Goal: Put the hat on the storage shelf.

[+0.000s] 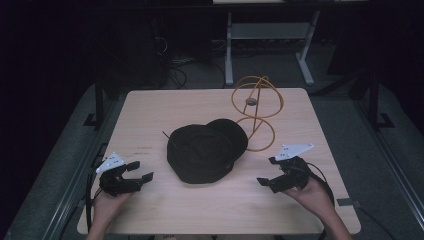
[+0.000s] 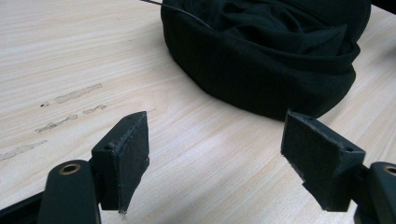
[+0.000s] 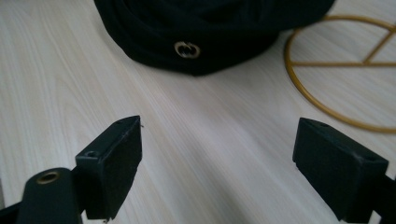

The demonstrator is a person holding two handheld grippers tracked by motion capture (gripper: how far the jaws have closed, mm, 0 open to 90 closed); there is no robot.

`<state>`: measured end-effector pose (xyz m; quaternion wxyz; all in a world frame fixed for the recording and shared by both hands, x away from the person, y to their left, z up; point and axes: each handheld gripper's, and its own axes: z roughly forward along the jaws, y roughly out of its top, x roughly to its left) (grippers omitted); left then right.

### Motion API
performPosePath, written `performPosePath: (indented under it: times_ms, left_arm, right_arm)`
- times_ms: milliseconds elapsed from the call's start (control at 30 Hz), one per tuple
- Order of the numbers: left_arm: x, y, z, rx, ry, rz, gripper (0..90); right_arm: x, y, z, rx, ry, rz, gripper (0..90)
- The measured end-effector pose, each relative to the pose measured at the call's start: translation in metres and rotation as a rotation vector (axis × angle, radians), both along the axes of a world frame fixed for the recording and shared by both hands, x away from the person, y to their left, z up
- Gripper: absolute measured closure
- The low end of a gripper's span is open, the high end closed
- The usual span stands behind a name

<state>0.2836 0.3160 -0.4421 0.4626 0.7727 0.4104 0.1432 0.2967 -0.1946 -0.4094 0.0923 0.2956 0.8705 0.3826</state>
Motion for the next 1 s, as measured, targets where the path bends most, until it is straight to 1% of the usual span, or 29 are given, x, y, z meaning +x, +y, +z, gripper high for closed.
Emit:
performPosePath:
  times_ms: [33, 67, 100, 167, 200, 233, 333, 367, 500, 567, 600, 667, 700, 767, 833, 867, 900, 967, 1000]
  left_arm:
    - [0.000, 0.000, 0.000, 0.000, -0.002, -0.001, 23.2]
    - [0.000, 0.000, 0.000, -0.001, -0.003, -0.002, 23.2]
    - [0.001, 0.001, 0.000, 0.000, -0.002, -0.003, 23.2]
    - [0.001, 0.001, 0.001, -0.005, 0.001, 0.000, 23.2]
    - [0.000, 0.000, 0.001, -0.008, 0.000, 0.002, 23.2]
    - [0.000, 0.000, 0.001, -0.008, 0.000, 0.002, 23.2]
    - [0.000, 0.000, 0.002, -0.001, 0.001, 0.000, 23.2]
    - [0.001, 0.000, 0.002, -0.004, -0.003, 0.000, 23.2]
    - [0.000, 0.001, 0.003, -0.010, -0.007, 0.001, 23.2]
    - [0.000, 0.001, 0.003, -0.009, -0.005, 0.001, 23.2]
    - [0.000, 0.000, 0.003, -0.018, -0.005, 0.006, 23.2]
    - [0.000, 0.000, 0.003, -0.017, -0.006, 0.004, 23.2]
    - [0.000, 0.001, 0.003, -0.016, -0.007, 0.004, 23.2]
    - [0.000, 0.000, 0.003, -0.021, -0.008, 0.007, 23.2]
    - [0.000, 0.000, 0.003, -0.022, -0.007, 0.009, 23.2]
    - [0.000, 0.000, 0.003, -0.022, -0.007, 0.009, 23.2]
    - [0.000, 0.001, 0.003, -0.017, -0.006, 0.008, 23.2]
    - [0.000, 0.000, 0.003, -0.021, -0.008, 0.008, 23.2]
    - [0.000, 0.000, 0.003, -0.020, -0.008, 0.007, 23.2]
  right_arm:
    - [0.001, 0.003, 0.001, -0.006, 0.004, 0.002, 14.9]
    - [0.004, 0.010, 0.004, -0.010, 0.016, 0.014, 14.6]
    - [0.004, 0.010, 0.004, -0.010, 0.016, 0.014, 14.6]
    - [0.005, 0.017, 0.006, -0.015, 0.009, 0.030, 14.6]
    - [0.006, 0.023, 0.009, -0.021, 0.008, 0.049, 14.6]
    - [0.006, 0.023, 0.009, -0.021, 0.008, 0.049, 14.6]
    - [0.008, 0.033, 0.013, -0.024, 0.005, 0.071, 14.6]
    - [0.009, 0.039, 0.018, -0.032, -0.004, 0.085, 14.6]
    - [0.012, 0.052, 0.024, -0.033, -0.021, 0.116, 14.7]
    - [0.014, 0.059, 0.028, -0.046, -0.034, 0.137, 14.9]
    - [0.015, 0.062, 0.029, -0.047, -0.037, 0.142, 14.9]
    - [0.018, 0.068, 0.032, -0.054, -0.035, 0.155, 15.0]
    - [0.018, 0.068, 0.032, -0.054, -0.035, 0.155, 15.0]
    - [0.020, 0.075, 0.033, -0.056, -0.041, 0.173, 15.9]
    - [0.023, 0.085, 0.032, -0.070, -0.031, 0.191, 17.6]
    - [0.023, 0.085, 0.032, -0.070, -0.031, 0.191, 17.6]
    - [0.025, 0.090, 0.031, -0.072, -0.024, 0.207, 19.1]
    - [0.025, 0.092, 0.031, -0.075, -0.019, 0.209, 19.6]
    - [0.027, 0.095, 0.030, -0.079, -0.018, 0.219, 20.5]
